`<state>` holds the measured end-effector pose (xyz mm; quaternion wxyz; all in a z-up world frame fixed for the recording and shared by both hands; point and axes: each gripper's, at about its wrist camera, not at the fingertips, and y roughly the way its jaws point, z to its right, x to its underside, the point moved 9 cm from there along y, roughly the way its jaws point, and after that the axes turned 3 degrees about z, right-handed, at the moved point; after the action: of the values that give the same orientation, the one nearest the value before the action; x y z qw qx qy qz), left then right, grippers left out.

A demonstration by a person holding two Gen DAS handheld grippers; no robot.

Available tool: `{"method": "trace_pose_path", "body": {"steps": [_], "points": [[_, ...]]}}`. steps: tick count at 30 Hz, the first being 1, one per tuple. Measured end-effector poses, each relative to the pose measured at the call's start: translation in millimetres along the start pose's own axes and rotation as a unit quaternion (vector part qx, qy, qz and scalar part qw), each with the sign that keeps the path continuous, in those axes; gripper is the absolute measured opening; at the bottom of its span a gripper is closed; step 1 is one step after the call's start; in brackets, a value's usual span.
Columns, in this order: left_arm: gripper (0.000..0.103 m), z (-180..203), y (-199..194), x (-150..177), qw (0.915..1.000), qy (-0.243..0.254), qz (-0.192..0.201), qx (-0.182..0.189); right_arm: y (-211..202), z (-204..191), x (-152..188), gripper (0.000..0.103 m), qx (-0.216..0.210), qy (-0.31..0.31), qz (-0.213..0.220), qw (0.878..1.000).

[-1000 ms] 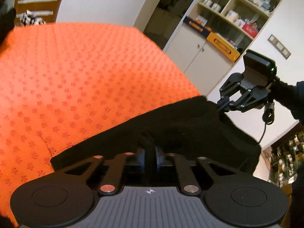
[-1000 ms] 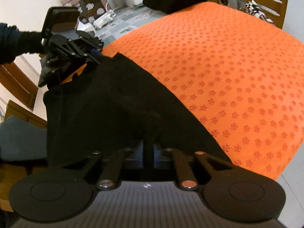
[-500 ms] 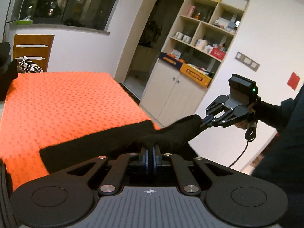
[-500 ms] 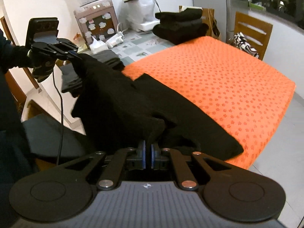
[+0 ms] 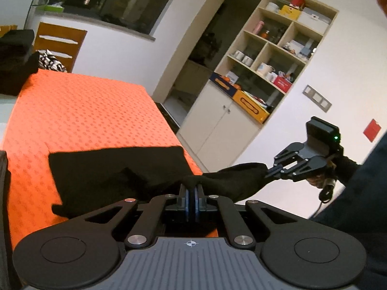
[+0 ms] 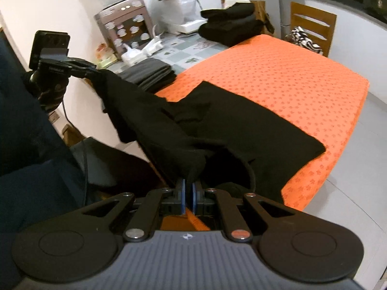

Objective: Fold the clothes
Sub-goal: 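Lift the folded garment off the table with both tools, holding it stretched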

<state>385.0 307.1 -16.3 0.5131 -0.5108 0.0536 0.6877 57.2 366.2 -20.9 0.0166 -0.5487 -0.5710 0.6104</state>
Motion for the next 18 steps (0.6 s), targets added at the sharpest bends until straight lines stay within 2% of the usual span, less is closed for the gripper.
{"method": "trace_pose_path", "body": {"steps": [7,13,18], "points": [[0.007,-33,33,-26,0.999,0.019,0.006,-0.04,36,51,-24,0.007,0.018,0.018,-0.011,1.0],[0.007,-92,92,-49,0.9973,-0.016,-0.016,-0.07,75,105,-47,0.007,0.032,0.049,-0.026,0.998],[0.007,-140,137,-51,0.9939,-0.037,-0.035,-0.097,108,149,-63,0.007,0.044,0.073,-0.037,0.996]]}}
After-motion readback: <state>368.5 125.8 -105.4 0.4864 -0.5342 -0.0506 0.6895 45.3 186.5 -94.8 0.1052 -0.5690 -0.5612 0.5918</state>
